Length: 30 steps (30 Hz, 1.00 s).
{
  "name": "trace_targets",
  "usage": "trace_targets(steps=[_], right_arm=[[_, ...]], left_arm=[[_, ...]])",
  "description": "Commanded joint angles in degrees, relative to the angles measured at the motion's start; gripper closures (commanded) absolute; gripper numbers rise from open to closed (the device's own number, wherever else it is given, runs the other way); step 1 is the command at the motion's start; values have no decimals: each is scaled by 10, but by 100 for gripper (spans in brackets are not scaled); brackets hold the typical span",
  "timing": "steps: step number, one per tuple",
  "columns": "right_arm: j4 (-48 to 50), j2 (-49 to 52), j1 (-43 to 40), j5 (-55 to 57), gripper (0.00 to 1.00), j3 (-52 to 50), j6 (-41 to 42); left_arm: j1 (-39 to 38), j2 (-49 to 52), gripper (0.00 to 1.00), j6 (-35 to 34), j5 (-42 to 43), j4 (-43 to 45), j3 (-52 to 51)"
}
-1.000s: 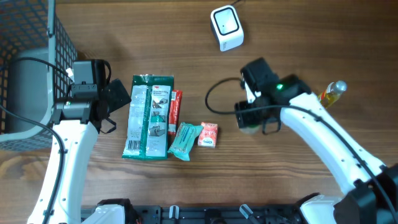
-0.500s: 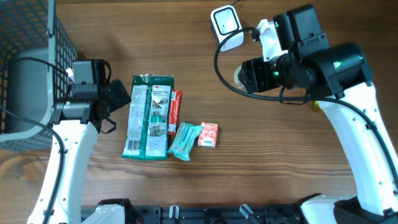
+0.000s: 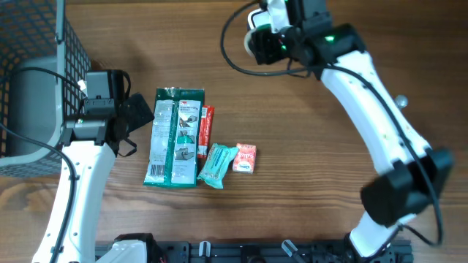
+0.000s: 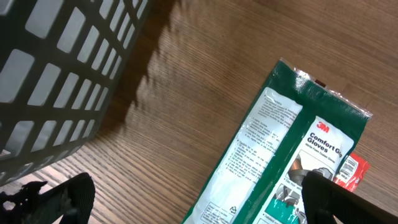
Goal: Scan the item barcode
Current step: 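Lift the jar and hold its side up to the white scanner, then carry the jar to the right and set it down near the bottle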
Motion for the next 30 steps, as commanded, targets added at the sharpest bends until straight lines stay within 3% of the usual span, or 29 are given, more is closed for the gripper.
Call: trace_targets(steps=[1, 4, 8, 15, 22, 30], right_arm=[[93, 61, -1, 20, 96, 11, -10], [199, 109, -7, 33, 96, 11, 11], [301, 156, -27, 33, 96, 9, 112], [422, 196, -60, 33, 96, 8, 103], [443, 200, -61, 33, 96, 8, 16], [433, 194, -61, 23, 92, 8, 23]], left_arm=[[2, 2, 0, -7, -7, 2, 5], [2, 2, 0, -7, -7, 2, 5], [2, 2, 0, -7, -7, 2, 5], [2, 2, 0, -7, -7, 2, 5], [2, 2, 0, -7, -7, 2, 5], [2, 2, 0, -7, -7, 2, 5]])
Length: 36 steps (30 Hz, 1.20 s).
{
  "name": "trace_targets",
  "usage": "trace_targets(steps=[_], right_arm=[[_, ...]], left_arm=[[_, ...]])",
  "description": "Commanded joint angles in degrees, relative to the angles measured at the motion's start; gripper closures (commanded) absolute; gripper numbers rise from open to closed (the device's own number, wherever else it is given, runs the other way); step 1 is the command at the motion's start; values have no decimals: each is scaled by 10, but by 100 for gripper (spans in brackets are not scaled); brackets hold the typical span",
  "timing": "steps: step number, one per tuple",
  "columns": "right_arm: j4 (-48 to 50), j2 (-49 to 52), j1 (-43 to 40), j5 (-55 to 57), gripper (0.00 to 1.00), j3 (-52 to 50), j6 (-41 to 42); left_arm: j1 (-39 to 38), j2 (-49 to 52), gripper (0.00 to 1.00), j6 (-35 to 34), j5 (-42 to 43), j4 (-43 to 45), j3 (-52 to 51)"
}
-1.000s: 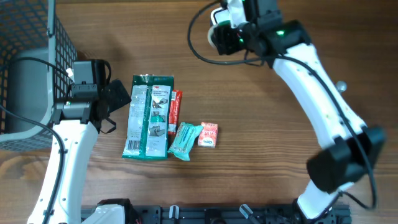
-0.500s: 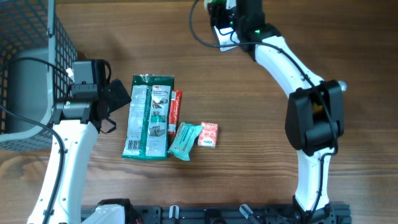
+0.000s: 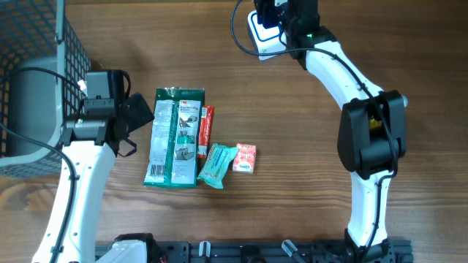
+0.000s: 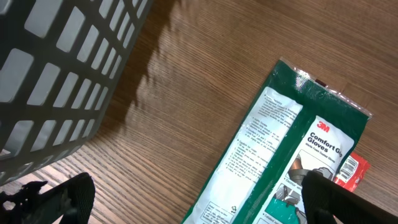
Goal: Scan the item barcode
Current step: 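Carry the jar to the right and set it down near the bottle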
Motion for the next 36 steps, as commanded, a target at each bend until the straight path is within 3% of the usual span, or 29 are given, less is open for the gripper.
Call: trace_targets(steps=[1, 7, 11, 18, 23, 27, 36], right_arm=[[3, -8, 2, -19, 92, 9, -2], [-104, -101, -6, -70, 89, 9, 11], [-268, -198, -17, -70, 85, 9, 16], [-621, -350, -76, -67, 94, 9, 10], [-830, -367, -126, -27, 96, -2, 11], [-854, -367, -140, -20, 95, -77, 11], [-700, -367, -140, 98, 95, -336, 87]], left_arm=[[2, 2, 0, -7, -7, 1, 5], [2, 2, 0, -7, -7, 1, 5], [2, 2, 0, -7, -7, 1, 5], [2, 2, 0, -7, -7, 1, 5], [2, 2, 0, -7, -7, 1, 5], [2, 2, 0, -7, -7, 1, 5], [2, 2, 0, -7, -7, 1, 5]])
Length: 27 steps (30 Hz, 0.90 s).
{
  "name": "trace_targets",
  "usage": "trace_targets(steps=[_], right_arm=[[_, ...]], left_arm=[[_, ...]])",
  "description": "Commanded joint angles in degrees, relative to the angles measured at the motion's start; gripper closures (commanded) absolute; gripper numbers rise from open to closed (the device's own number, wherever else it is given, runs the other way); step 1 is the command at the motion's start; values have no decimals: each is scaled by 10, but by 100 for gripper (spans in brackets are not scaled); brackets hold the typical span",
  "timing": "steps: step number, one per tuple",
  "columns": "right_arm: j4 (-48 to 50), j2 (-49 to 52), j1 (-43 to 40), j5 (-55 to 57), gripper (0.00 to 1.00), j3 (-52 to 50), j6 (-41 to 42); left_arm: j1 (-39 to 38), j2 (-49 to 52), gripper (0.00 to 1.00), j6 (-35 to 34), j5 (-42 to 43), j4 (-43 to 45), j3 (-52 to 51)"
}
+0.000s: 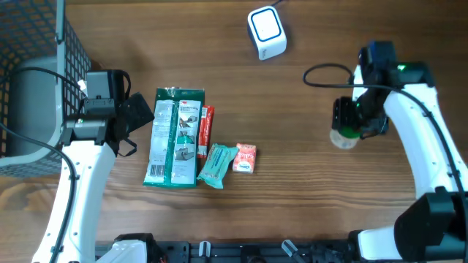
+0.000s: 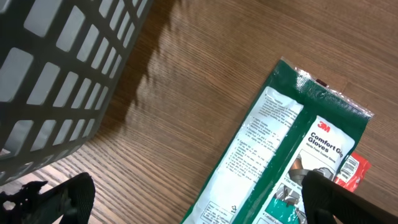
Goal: Scan the item barcode
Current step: 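Carry the jar to the right and set it down near the bottle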
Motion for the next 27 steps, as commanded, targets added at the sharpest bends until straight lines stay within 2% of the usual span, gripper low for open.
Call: trace_targets(steps=[1, 6, 12, 16, 27], right_arm=[[58, 1, 0, 45, 95, -74, 30], [148, 1, 0, 47, 95, -160, 45], [197, 3, 0, 73, 95, -184, 75], [207, 3, 0, 73, 89, -188, 75], [212, 3, 0, 73, 89, -188, 72]], left_arm=[[2, 1, 0, -7, -7, 2, 5], [2, 1, 0, -7, -7, 2, 5], [2, 1, 0, -7, -7, 2, 5], [2, 1, 0, -7, -8, 2, 5], [2, 1, 0, -7, -8, 2, 5]])
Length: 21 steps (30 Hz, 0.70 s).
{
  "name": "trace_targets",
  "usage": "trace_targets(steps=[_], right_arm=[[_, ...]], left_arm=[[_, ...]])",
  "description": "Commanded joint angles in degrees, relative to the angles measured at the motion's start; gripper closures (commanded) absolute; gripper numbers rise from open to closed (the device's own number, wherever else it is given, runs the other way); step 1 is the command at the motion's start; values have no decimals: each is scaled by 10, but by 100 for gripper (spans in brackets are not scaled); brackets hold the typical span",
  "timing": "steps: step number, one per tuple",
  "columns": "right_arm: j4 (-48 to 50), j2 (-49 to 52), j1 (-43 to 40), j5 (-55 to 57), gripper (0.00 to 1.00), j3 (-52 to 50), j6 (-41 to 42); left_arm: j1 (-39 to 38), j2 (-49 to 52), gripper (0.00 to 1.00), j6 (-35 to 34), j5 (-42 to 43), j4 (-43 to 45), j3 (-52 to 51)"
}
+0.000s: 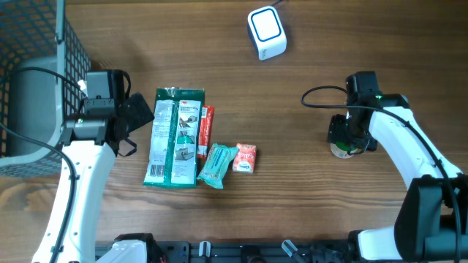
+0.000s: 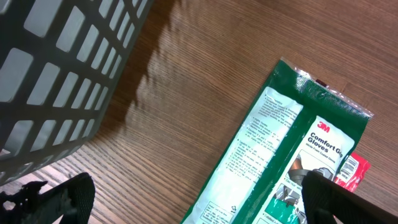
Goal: Scan the item barcode
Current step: 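Carry the jar to the right and set it down near the bottle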
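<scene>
The white scanner (image 1: 266, 33) sits at the far middle of the table. My right gripper (image 1: 344, 140) is at the right side, pointing down, fingers closed round a small round greenish-white item (image 1: 341, 151) that is mostly hidden beneath it. My left gripper (image 1: 140, 124) stands open just left of the green glove pack (image 1: 175, 137). In the left wrist view the left gripper (image 2: 193, 208) has its dark fingertips (image 2: 53, 199) spread wide, with the glove pack (image 2: 273, 155) between them.
A dark wire basket (image 1: 40, 44) fills the far left corner and shows in the left wrist view as a grid (image 2: 56, 62). Beside the glove pack lie a red pack (image 1: 207, 130), a teal bar (image 1: 217, 165) and a small pink packet (image 1: 245, 158).
My right gripper and the round item have shifted a little toward the table's front, the arm folded lower. The left arm and the packs have not moved.
My right gripper was at the far middle, over the scanner, with something white and green at its tip. A second later it was still at the scanner. Then it stood at the right side with the round item, and now slightly nearer the front.
</scene>
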Motion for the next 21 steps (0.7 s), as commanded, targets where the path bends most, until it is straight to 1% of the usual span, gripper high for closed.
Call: trace_targets(steps=[1, 15, 17, 19, 21], right_arm=[[2, 3, 0, 14, 89, -7, 8], [3, 3, 0, 14, 88, -7, 7], [3, 3, 0, 14, 83, -7, 6], [3, 3, 0, 14, 81, -7, 7], [3, 3, 0, 14, 73, -7, 7]], left_arm=[[2, 1, 0, -7, -7, 1, 5], [2, 1, 0, -7, -7, 1, 5], [2, 1, 0, -7, -7, 1, 5], [2, 1, 0, -7, -7, 1, 5], [2, 1, 0, -7, -7, 1, 5]])
